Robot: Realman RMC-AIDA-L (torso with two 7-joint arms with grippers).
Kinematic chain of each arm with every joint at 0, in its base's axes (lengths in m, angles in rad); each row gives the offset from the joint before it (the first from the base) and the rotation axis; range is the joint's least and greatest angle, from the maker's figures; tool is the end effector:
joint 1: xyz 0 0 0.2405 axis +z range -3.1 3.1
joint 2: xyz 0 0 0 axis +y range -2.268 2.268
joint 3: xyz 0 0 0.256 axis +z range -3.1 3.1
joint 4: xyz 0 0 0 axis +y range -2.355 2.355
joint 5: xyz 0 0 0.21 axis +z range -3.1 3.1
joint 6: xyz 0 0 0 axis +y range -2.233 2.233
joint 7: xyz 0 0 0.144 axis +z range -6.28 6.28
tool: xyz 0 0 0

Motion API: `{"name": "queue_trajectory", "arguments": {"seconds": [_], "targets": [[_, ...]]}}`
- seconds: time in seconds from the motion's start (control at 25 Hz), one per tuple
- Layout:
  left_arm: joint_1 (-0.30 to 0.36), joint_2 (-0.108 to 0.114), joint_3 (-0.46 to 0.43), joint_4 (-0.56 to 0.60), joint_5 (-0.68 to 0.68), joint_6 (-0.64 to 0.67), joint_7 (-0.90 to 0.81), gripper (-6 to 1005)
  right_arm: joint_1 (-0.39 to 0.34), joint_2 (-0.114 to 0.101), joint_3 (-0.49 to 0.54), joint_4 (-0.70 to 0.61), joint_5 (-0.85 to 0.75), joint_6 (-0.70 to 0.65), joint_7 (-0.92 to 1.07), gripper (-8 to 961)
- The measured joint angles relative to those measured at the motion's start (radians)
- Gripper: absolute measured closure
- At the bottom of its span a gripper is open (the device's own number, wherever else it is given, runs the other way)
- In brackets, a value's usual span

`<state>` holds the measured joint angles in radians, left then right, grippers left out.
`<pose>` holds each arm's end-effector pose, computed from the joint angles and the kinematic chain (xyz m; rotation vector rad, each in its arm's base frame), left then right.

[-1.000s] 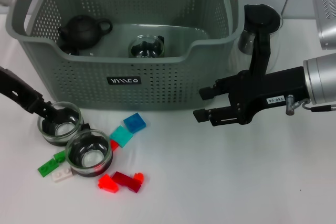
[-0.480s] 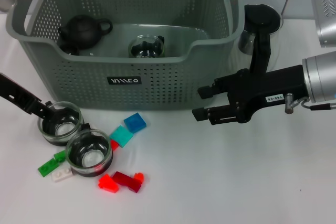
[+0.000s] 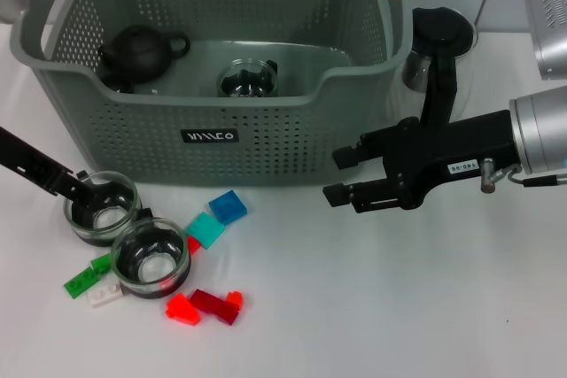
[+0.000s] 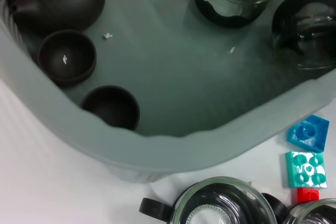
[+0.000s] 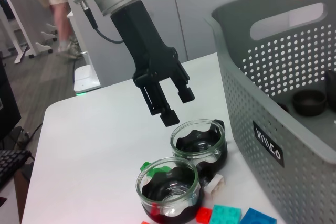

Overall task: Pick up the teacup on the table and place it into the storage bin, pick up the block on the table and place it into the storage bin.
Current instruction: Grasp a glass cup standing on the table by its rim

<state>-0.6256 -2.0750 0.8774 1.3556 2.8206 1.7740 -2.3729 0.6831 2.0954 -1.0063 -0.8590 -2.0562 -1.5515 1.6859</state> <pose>-0.2422 0.3507 0.0880 -2.3826 -1.1959 0.4834 0.1764 0.3591 -0.0216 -3.0260 0.4695 0.4053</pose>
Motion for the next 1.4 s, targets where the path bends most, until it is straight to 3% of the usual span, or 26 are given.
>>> {"name": "queue_trajectory", "arguments": {"seconds": [0.2,0.56,0.96,1.4], "targets": [[-0.002,-0.002,0.004,-0.001,0.001,-0.006,0.064,201,-0.004,0.000,-0.002,0.001,0.000,-0.017,0.007,340],[-0.022,0.020,0.009,-0.049,0.029,-0.045,0.077,202,0.002,0.000,-0.005,0.004,-0.004,-0.029,0.041,343],[-0.021,0.001,0.014,-0.084,0.032,-0.115,0.132,202,0.003,-0.002,-0.006,0.005,-0.004,-0.022,0.036,344],[-0.018,0.001,0.059,-0.097,0.036,-0.142,0.130,203,-0.001,-0.003,0.003,0.004,-0.002,-0.025,0.033,343]]}}
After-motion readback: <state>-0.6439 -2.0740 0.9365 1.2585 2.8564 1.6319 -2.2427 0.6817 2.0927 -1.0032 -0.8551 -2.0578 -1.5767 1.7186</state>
